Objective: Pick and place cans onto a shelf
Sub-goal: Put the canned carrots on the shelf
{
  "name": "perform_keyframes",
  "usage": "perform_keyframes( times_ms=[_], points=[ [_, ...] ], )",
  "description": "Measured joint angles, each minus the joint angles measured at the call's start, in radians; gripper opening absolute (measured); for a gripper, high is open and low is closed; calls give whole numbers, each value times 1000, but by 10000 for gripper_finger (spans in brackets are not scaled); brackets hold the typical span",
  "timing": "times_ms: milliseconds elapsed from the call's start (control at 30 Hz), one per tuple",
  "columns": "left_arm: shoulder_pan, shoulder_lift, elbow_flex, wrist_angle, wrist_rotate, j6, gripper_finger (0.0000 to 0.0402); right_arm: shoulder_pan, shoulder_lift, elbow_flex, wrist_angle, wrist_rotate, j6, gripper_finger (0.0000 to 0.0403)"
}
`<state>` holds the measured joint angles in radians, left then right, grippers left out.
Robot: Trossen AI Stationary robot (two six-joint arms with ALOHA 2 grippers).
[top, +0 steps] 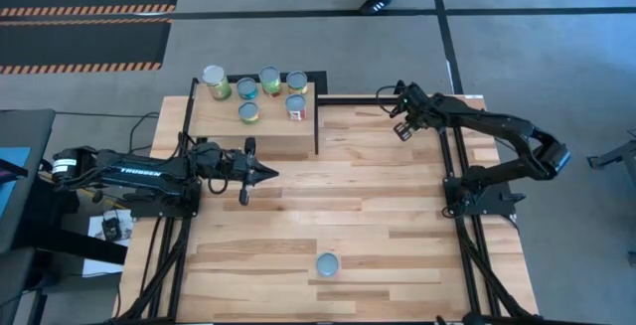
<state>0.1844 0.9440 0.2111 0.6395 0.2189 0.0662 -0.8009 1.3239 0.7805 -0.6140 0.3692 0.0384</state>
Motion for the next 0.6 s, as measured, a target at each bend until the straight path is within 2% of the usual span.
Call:
perform_keyframes(
  times_ms=[100,200,400,600],
  points=[
    [0,0,0,0,-2,-1,0,20,-4,19,-21,-15,-10,36],
    [0,0,0,0,-3,-1,0,33,-19,42,-51,-76,-20,8],
    [0,0,0,0,-2,-2,0,59,-38,92,-118,-206,-20,8],
    [0,0,0,0,-2,-2,0,154,-42,126,-145,-255,3,5]
  ],
)
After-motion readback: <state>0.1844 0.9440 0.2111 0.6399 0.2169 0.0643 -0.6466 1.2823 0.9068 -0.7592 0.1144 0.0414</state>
